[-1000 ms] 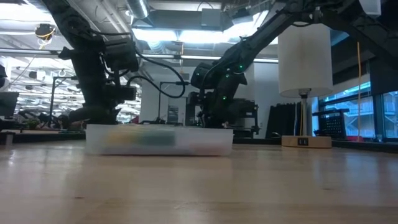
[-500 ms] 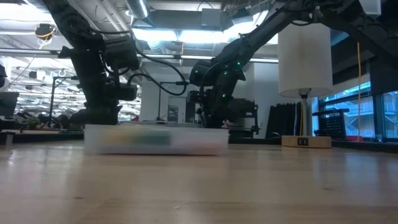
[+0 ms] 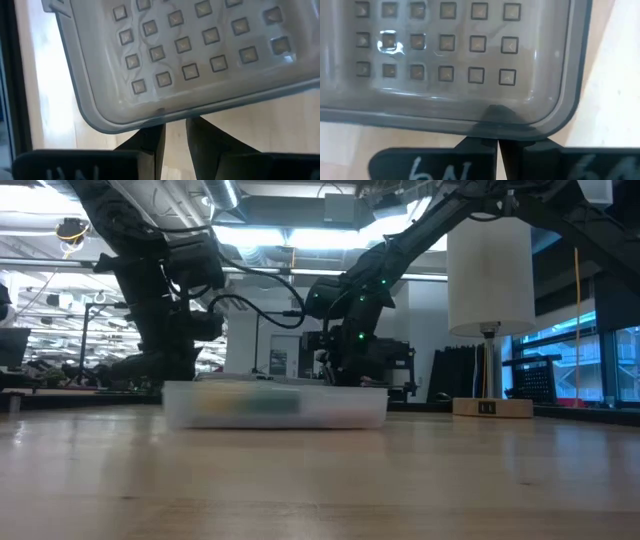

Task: Pack school essentials
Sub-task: Close the black supply box

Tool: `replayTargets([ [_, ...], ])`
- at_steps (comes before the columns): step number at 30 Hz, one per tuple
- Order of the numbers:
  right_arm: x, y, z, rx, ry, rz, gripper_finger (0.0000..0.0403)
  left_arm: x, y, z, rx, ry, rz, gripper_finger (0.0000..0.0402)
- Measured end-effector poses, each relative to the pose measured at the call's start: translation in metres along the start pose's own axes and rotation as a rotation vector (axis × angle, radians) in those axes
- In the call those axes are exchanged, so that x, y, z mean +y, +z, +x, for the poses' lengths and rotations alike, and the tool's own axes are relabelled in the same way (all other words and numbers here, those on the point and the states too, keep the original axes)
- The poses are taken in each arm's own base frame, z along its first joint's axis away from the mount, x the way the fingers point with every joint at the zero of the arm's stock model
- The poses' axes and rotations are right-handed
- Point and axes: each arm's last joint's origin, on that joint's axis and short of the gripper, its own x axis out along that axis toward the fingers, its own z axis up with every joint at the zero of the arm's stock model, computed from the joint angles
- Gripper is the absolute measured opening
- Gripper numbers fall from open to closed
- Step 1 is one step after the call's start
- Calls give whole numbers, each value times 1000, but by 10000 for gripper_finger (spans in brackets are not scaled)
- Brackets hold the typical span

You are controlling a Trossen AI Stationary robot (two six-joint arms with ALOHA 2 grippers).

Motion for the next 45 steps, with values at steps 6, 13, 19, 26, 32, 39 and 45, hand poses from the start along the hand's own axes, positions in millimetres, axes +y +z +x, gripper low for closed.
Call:
replayTargets([
  [6,1,-1,-2,19,-3,0,10,1,3,0,-28,14,22,71],
  [13,2,3,-16,10,-6,-4,10,2,3,-1,-34,17,30,71],
  [19,4,3,-19,18,4,-6,10,1,6,-11,-67,63,36,71],
  [26,12,9,-21,57,-38,-31,10,1,7,-24,-111,76,38,71],
  [32,17,17,-34,45,-54,-49,10,-1,5,-25,-96,63,49,71],
  [39,22,21,-42,30,-50,-62,10,-1,4,-24,-85,58,33,71],
  [45,30,25,-42,37,-26,-82,10,-2,2,-24,-65,52,37,71],
])
